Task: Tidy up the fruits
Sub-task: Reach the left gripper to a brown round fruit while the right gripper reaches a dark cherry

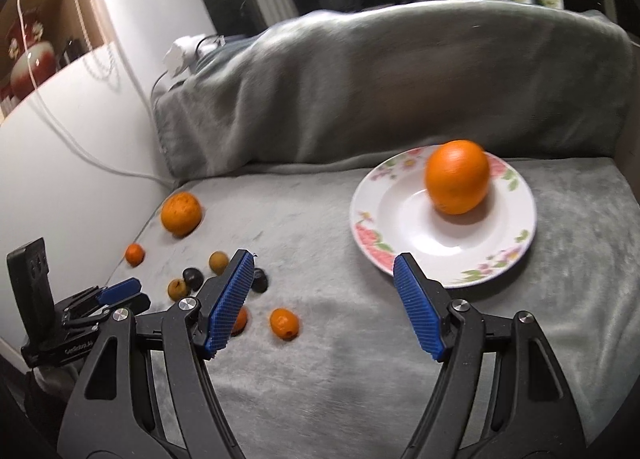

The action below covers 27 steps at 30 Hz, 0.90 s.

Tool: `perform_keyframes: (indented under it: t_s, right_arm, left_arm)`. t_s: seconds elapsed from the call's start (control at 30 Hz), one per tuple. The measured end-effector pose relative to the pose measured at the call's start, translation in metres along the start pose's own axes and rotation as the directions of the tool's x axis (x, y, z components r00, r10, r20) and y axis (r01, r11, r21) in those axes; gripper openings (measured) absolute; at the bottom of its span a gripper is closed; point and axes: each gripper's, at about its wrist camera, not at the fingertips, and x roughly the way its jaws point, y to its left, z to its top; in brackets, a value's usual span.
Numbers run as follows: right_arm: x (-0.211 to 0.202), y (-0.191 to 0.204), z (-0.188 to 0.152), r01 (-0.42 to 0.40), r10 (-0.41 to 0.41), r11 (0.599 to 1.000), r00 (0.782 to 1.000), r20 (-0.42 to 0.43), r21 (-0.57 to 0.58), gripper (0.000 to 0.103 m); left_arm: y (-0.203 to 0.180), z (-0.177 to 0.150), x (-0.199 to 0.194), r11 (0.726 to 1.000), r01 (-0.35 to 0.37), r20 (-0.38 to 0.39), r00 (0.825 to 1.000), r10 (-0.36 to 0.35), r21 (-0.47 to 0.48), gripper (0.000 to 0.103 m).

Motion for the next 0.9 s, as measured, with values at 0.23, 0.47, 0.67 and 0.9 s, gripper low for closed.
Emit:
perform_keyframes:
  t_s: [0.23, 0.47, 0.67, 0.9]
  right_arm:
    - [0.033, 0.021, -0.002, -0.043, 0.035, 0.996, 0.995, -0.09, -0.083, 0.072]
    - [0.068, 0.033, -0.005, -0.076, 0.055, 0.991, 0.982, -0.182, -0.112, 0.062]
    - [0.092, 0.051, -0.005, -0.094, 0.054, 0.981, 0.972, -0.229, -0.17, 0.054]
    - [0.116, 0.057, -0.005, -0.112, 0.06, 0.979, 0.955, -0.291, -0.167, 0.042]
  left_arm:
    - [0.016, -0.003, 0.014, 0.998, 0.006, -0.031, 0.999, -0.008, -0.057, 0.048]
    - [0.019, -0.005, 0.026, 0.998, 0.022, -0.056, 0.998, -0.025, -0.065, 0.045]
    - [0.021, -0.006, 0.035, 0.997, 0.03, -0.076, 0.996, -0.036, -0.076, 0.041]
    - [0.02, -0.003, 0.041, 0.997, 0.036, -0.093, 0.995, -0.042, -0.072, 0.038]
